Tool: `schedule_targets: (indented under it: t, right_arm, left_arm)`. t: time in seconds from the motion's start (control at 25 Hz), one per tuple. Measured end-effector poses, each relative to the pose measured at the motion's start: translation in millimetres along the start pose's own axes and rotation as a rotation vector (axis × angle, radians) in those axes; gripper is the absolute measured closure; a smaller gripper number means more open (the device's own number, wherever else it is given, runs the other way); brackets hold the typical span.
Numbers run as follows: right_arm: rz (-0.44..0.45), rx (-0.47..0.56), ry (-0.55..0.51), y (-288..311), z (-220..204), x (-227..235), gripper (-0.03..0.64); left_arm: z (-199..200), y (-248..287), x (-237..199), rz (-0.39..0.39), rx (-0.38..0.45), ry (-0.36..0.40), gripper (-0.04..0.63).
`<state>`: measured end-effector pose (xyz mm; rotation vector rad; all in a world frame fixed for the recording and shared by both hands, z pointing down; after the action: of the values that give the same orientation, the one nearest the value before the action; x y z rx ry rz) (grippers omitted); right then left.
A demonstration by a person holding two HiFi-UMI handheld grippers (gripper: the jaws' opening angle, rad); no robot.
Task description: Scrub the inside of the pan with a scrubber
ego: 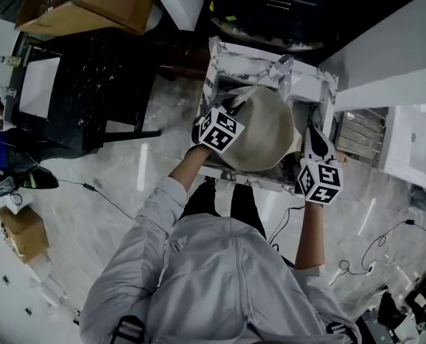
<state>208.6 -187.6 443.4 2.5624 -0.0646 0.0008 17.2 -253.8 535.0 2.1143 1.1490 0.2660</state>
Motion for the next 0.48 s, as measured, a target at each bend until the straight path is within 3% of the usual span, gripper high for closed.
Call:
schedule_targets:
  t: [0.48]
  right_arm:
    - [0.076, -0.014, -0.043, 19.8, -21.8, 15.8, 0.581]
  left_arm:
    - [-37.8, 48.6, -3.4, 0.122, -0.064, -0.103, 0.525]
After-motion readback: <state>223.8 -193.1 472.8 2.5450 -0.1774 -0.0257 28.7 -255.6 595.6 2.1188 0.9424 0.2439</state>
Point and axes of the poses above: the fingertips, and each gripper's own axes: y forward along the fingers, x to its right, z out of its top, the point moved 2 cm from there along -y, backward along the fingers, and after that the axes turned 12 degrees about -z, right-handed, at the moved point
